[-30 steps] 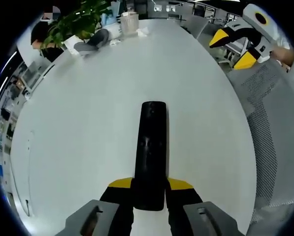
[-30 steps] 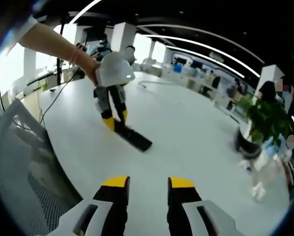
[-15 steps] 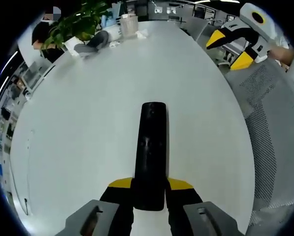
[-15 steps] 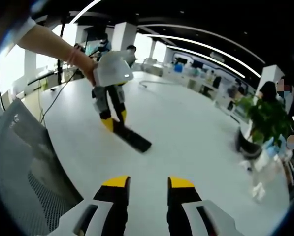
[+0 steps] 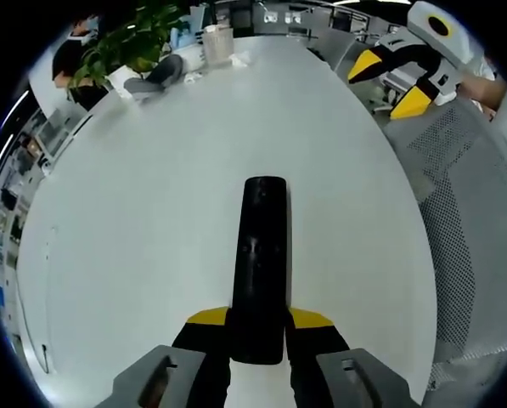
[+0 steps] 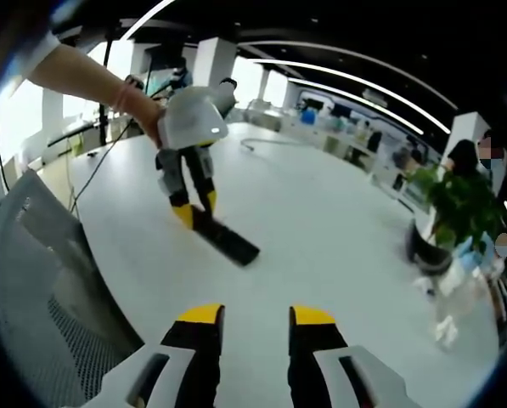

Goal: Press the specified remote control buttons in sequence, fully releasing each button before pressing the next.

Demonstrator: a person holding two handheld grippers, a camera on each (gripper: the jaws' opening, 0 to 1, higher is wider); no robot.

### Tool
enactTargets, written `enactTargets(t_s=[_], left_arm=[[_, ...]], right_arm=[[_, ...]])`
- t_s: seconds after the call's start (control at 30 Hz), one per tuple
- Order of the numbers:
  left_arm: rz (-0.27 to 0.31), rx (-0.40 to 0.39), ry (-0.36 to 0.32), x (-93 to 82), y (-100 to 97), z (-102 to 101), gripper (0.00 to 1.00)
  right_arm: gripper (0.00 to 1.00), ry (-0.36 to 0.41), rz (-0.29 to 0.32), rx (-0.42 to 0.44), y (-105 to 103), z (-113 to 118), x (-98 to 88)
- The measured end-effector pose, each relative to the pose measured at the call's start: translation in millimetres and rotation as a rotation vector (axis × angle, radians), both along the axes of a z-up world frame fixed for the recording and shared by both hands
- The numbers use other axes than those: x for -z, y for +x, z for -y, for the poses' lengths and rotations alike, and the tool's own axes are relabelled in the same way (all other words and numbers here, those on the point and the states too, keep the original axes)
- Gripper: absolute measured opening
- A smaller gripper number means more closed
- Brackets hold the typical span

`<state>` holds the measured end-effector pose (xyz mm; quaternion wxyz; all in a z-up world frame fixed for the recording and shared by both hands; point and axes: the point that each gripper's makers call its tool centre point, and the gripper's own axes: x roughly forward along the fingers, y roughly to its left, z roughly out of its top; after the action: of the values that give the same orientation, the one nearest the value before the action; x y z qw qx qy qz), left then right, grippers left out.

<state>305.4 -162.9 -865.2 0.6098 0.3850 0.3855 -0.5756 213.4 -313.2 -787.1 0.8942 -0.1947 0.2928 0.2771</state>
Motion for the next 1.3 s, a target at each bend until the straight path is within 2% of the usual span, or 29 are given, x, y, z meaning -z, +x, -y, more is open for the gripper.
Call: enactTargets(t_s=[1.3], left_arm=[[-0.001, 0.010, -0.008, -0.3, -11.3, 0.1, 0.24]], right_arm=[[0.27, -0.006, -0.016, -0.012, -1.7, -1.8, 3.1]])
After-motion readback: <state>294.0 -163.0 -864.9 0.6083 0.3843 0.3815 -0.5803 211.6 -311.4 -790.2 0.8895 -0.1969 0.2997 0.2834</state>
